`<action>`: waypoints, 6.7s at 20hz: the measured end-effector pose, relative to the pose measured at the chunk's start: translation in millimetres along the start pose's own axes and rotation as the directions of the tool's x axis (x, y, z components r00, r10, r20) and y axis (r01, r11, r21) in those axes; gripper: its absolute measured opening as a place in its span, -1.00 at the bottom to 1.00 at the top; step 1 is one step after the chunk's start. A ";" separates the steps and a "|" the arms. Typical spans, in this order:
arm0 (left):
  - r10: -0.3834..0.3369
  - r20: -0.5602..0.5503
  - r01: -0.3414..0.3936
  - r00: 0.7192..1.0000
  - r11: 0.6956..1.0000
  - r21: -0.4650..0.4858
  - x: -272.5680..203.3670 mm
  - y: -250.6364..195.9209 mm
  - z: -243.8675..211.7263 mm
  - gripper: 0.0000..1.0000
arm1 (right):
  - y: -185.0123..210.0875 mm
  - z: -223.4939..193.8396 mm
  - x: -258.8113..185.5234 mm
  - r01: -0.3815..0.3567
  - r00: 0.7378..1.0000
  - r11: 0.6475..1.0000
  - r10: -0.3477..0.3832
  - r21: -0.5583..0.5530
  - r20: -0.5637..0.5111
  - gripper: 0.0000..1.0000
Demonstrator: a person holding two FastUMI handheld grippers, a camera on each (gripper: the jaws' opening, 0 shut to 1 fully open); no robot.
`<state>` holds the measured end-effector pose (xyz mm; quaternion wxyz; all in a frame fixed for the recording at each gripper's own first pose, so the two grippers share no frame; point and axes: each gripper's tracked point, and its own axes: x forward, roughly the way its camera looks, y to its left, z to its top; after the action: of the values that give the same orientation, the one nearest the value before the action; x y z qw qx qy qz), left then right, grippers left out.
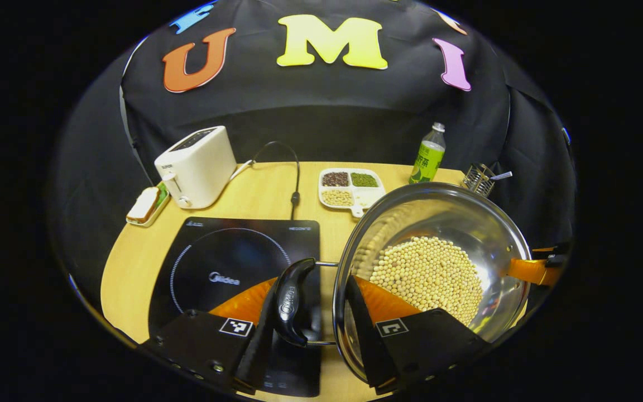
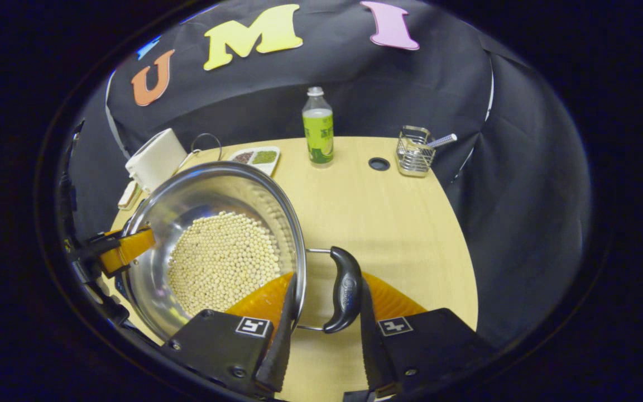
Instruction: First push the handle of the pot to place it horizontally, then grasp the pot with both hands and set it on the induction cooktop.
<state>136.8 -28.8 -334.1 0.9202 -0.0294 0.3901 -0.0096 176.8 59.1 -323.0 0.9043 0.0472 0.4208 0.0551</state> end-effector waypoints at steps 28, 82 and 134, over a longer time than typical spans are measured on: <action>0.114 0.003 -0.114 0.993 0.993 -0.024 -4.3 238.8 -12.1 0.30 | 248.0 -10.4 29.3 -0.088 0.995 0.996 0.088 -0.008 -0.039 0.08; 0.177 0.288 -0.185 0.941 0.983 0.002 -56.3 243.0 18.6 0.94 | 244.5 24.8 -10.7 -0.073 0.963 0.988 0.106 -0.139 0.249 0.75; 0.023 0.720 -0.063 0.694 0.998 0.028 -412.1 -125.5 121.9 0.92 | -108.2 53.7 -423.0 -0.030 0.636 0.999 0.042 -0.030 0.771 1.00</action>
<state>-61.6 -131.7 53.9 0.9999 0.0015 0.0001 0.0144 -46.2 -109.0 16.9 0.9964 0.0682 -0.0062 0.0507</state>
